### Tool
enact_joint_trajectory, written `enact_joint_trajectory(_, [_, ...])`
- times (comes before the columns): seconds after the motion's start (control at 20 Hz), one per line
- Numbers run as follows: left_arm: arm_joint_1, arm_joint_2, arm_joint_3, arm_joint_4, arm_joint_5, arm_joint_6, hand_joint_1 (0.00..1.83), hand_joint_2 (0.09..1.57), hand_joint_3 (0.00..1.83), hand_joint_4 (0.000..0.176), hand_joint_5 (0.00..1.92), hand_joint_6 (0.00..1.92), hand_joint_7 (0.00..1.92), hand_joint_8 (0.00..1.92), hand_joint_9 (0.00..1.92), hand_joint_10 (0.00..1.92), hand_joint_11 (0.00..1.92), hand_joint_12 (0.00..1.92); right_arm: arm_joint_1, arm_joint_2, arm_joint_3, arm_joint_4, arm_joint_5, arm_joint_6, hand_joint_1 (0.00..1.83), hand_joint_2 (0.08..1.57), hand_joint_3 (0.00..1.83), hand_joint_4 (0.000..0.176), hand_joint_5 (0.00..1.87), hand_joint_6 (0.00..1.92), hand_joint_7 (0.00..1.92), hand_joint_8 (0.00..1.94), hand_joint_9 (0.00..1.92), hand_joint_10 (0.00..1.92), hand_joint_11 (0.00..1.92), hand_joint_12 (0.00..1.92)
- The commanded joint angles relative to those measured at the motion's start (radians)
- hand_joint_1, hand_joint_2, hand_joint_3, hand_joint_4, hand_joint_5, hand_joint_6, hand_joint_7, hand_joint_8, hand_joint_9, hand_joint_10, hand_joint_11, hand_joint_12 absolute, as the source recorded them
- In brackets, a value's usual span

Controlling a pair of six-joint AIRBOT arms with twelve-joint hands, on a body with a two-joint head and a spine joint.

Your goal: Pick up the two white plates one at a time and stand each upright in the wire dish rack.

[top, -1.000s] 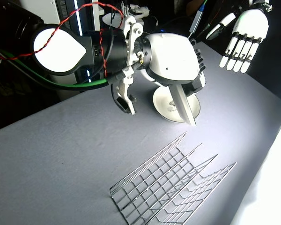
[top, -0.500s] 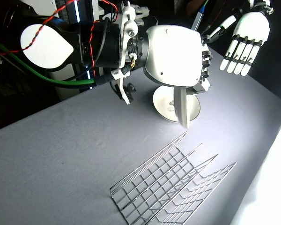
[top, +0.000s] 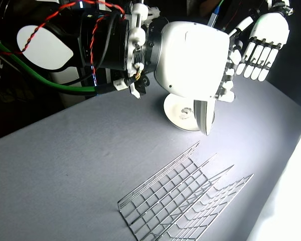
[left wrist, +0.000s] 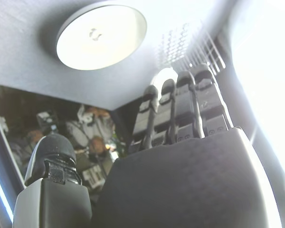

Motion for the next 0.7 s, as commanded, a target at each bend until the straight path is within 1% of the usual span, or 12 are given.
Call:
enact_joint_trajectory(0.0, [-0.008, 0.007, 0.007, -0.086, -0.009, -0.001, 0.0, 1.11, 0.0, 0.0, 0.07, 0.01, 0.05, 0.01, 0.01, 0.0, 0.0, 0.0, 0.02, 0.012, -0.002, 0.033, 0.144, 0.017, 1.36, 1.16, 0.0, 0.0, 0.81, 1.2, 0.91, 1.09, 0.85, 1.27, 0.64, 1.31])
enact_joint_trajectory(0.05, [-0.008, 0.007, 0.007, -0.086, -0.007, -0.001, 0.0, 1.11, 0.0, 0.0, 0.07, 0.01, 0.04, 0.01, 0.0, 0.0, 0.0, 0.0, 0.02, 0.012, -0.002, 0.048, 0.144, 0.017, 1.36, 1.16, 0.0, 0.0, 0.82, 1.18, 0.9, 1.1, 0.86, 1.27, 0.64, 1.31])
enact_joint_trajectory(0.15, [-0.008, 0.007, 0.007, -0.086, -0.006, -0.001, 0.0, 1.11, 0.0, 0.0, 0.06, 0.0, 0.03, 0.0, 0.0, 0.0, 0.0, 0.0, 0.019, 0.015, -0.002, 0.068, 0.139, 0.016, 1.36, 1.17, 0.0, 0.0, 0.79, 1.21, 0.87, 1.14, 0.84, 1.31, 0.62, 1.31])
enact_joint_trajectory(0.2, [-0.009, 0.006, 0.007, -0.086, -0.006, -0.001, 0.0, 1.1, 0.0, 0.0, 0.06, 0.0, 0.03, 0.0, 0.0, 0.0, 0.0, 0.0, 0.019, 0.017, -0.002, 0.068, 0.139, 0.016, 1.36, 1.16, 0.0, 0.0, 0.8, 1.2, 0.89, 1.11, 0.87, 1.27, 0.65, 1.28])
enact_joint_trajectory(0.25, [-0.009, 0.006, 0.007, -0.086, -0.006, -0.001, 0.0, 1.11, 0.0, 0.0, 0.07, 0.0, 0.04, 0.0, 0.01, 0.0, 0.0, 0.0, 0.019, 0.017, 0.0, 0.068, 0.139, 0.015, 1.36, 1.17, 0.0, 0.0, 0.78, 1.22, 0.87, 1.13, 0.85, 1.29, 0.64, 1.28])
enact_joint_trajectory(0.3, [-0.009, 0.006, 0.007, -0.086, -0.006, -0.001, 0.0, 1.11, 0.0, 0.0, 0.07, 0.0, 0.03, 0.0, 0.0, 0.0, 0.0, 0.0, 0.019, 0.018, 0.003, 0.07, 0.139, 0.015, 1.36, 1.16, 0.0, 0.0, 0.8, 1.21, 0.88, 1.13, 0.85, 1.29, 0.64, 1.29])
enact_joint_trajectory(0.5, [-0.009, 0.005, 0.011, -0.086, -0.005, 0.0, 0.0, 1.12, 0.0, 0.0, 0.07, 0.0, 0.04, 0.0, 0.01, 0.0, 0.0, 0.0, 0.019, 0.016, 0.037, 0.077, 0.132, 0.012, 1.36, 1.17, 0.0, 0.0, 0.76, 1.25, 0.85, 1.15, 0.85, 1.32, 0.63, 1.31])
enact_joint_trajectory(0.6, [-0.009, 0.004, 0.011, -0.086, -0.005, 0.0, 0.0, 1.12, 0.0, 0.0, 0.07, 0.0, 0.04, 0.01, 0.01, 0.0, 0.0, 0.0, 0.019, 0.016, 0.044, 0.079, 0.131, 0.011, 1.36, 1.17, 0.0, 0.0, 0.77, 1.24, 0.87, 1.14, 0.85, 1.31, 0.63, 1.31])
enact_joint_trajectory(0.65, [-0.009, 0.004, 0.011, -0.086, -0.005, 0.0, 0.0, 1.11, 0.0, 0.0, 0.08, 0.01, 0.05, 0.01, 0.02, 0.01, 0.0, 0.0, 0.019, 0.015, 0.046, 0.08, 0.129, 0.011, 1.35, 1.18, 0.0, 0.0, 0.76, 1.27, 0.84, 1.16, 0.83, 1.33, 0.61, 1.32])
